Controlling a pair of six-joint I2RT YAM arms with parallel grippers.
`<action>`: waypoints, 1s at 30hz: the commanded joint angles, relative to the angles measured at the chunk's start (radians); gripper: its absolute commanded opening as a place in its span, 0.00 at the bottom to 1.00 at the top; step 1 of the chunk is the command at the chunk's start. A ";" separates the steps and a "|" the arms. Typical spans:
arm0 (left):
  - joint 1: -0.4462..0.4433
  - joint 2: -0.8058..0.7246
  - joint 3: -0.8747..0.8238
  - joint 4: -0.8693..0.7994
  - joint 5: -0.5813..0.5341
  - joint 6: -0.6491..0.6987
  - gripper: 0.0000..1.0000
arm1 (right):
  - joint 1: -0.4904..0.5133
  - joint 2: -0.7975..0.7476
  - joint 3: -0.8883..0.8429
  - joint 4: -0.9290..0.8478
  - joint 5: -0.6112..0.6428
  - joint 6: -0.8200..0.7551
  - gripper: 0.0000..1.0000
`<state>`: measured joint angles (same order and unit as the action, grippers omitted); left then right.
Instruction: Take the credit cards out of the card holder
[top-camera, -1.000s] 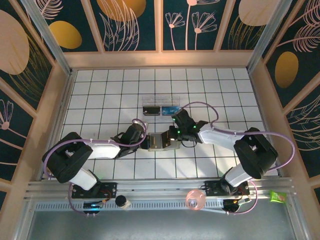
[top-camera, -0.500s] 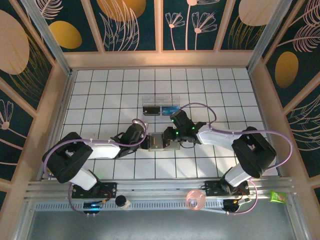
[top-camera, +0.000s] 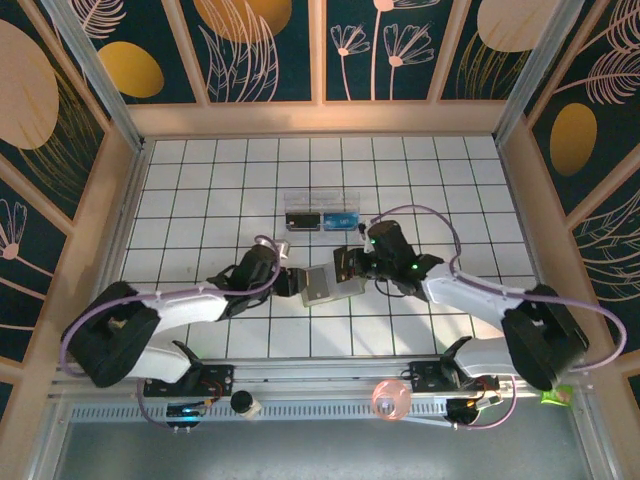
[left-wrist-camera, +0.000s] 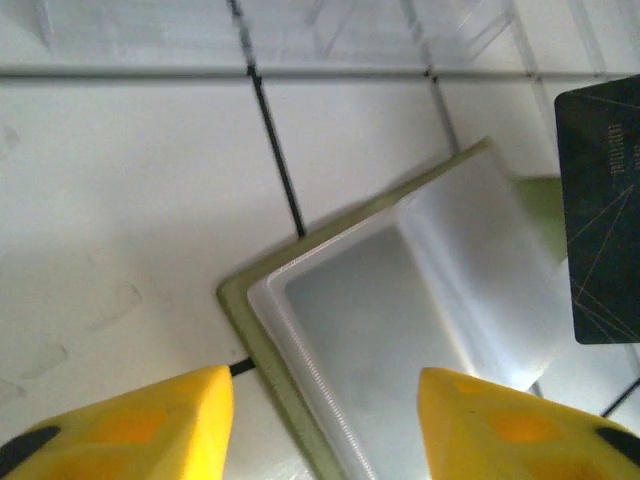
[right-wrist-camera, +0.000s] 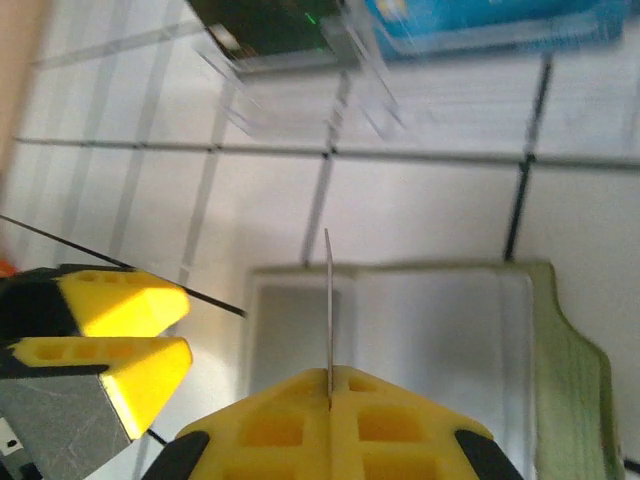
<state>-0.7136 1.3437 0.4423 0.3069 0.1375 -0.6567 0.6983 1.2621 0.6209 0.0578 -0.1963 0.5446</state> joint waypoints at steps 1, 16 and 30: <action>0.046 -0.095 -0.033 0.105 0.122 0.005 0.59 | -0.018 -0.064 -0.041 0.171 -0.066 -0.067 0.00; 0.148 -0.044 -0.174 0.913 0.521 -0.263 0.51 | -0.048 -0.036 -0.237 0.949 -0.399 0.200 0.00; 0.148 0.008 -0.178 1.046 0.550 -0.334 0.43 | -0.010 0.068 -0.220 1.131 -0.398 0.301 0.00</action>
<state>-0.5713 1.3388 0.2710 1.2449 0.6544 -0.9565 0.6754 1.3155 0.3897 1.1011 -0.5850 0.8261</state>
